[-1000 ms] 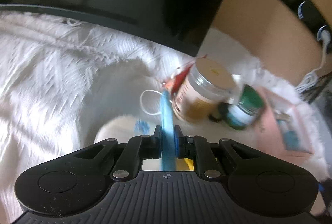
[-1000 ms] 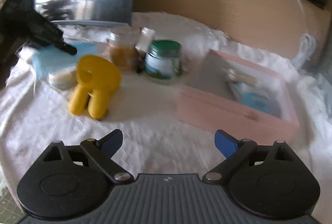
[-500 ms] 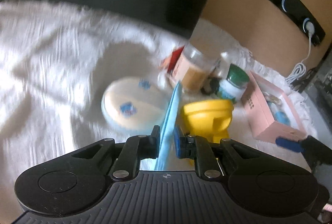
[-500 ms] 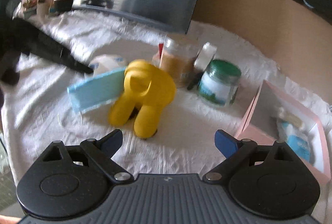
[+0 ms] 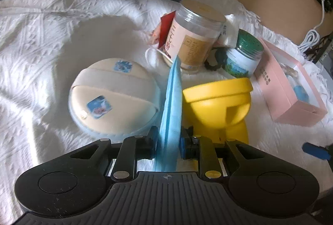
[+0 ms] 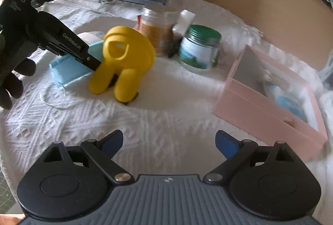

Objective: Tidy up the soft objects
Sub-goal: 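Hold the mask in the left tool while the right tool grasps the round beige pad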

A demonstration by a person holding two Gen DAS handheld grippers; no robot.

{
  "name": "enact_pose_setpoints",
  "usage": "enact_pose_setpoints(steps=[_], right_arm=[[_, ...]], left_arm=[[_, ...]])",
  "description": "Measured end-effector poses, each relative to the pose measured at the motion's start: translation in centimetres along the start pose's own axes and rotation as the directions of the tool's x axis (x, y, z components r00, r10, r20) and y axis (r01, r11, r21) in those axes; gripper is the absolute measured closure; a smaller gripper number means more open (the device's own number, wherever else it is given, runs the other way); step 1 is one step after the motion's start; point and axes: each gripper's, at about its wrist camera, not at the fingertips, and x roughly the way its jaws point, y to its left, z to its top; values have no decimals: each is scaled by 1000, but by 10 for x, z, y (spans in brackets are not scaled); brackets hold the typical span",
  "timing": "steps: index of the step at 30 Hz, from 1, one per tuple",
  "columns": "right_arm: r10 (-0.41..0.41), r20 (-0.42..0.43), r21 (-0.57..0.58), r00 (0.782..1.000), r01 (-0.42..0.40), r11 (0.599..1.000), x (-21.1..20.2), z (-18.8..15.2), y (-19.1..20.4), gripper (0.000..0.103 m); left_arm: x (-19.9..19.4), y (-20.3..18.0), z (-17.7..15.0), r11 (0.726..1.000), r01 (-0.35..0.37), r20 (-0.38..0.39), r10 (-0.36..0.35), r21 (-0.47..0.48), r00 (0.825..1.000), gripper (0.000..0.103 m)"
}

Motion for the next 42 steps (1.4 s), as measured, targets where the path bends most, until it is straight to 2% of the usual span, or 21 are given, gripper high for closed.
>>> enact_pose_setpoints(steps=[3,8,13,16,20,24,29,33,40,42], right_arm=[[-35,19,-1,999,35,999,-5,-6,-1,7],[-27,-4,-9,1000,27,1000,-2,-11,-1,7],[-6,-33,35,999,7,999,13,-10,-7,7],[5,-17,61,1000,-4,998,16,-13,-10,5],[11,-3,113,1000,-11,994,20,-18,-16,0],[67,-18,177,998,-63,982,26,-19,-28,0],[64,-12,177,998,-61,982,26,-19,-27,0],[64,-10,179,998,-61,982,25,-19,-28,0],[65,-18,177,998,-61,982,25,-18,-27,0],[68,-26,173,997,-62,983,26,-16,-27,0]], left_arm=[[0,0,-2,1000,10,33,-10,3,999,84],[-22,0,-15,1000,1,75,-1,-3,997,90],[-54,-2,-41,999,-21,57,22,-29,998,90],[-61,-1,-54,998,7,19,-6,-63,1000,90],[-48,0,-55,997,-12,-22,10,-73,1000,88],[-35,-2,-46,997,-17,-9,17,-70,1000,88],[-19,-8,-29,999,5,-15,-5,-54,1000,88],[-19,-1,-32,993,34,16,-33,-113,999,88],[-18,-10,-37,998,6,60,-3,-59,998,88],[-16,-7,-34,996,3,65,2,-88,998,89]])
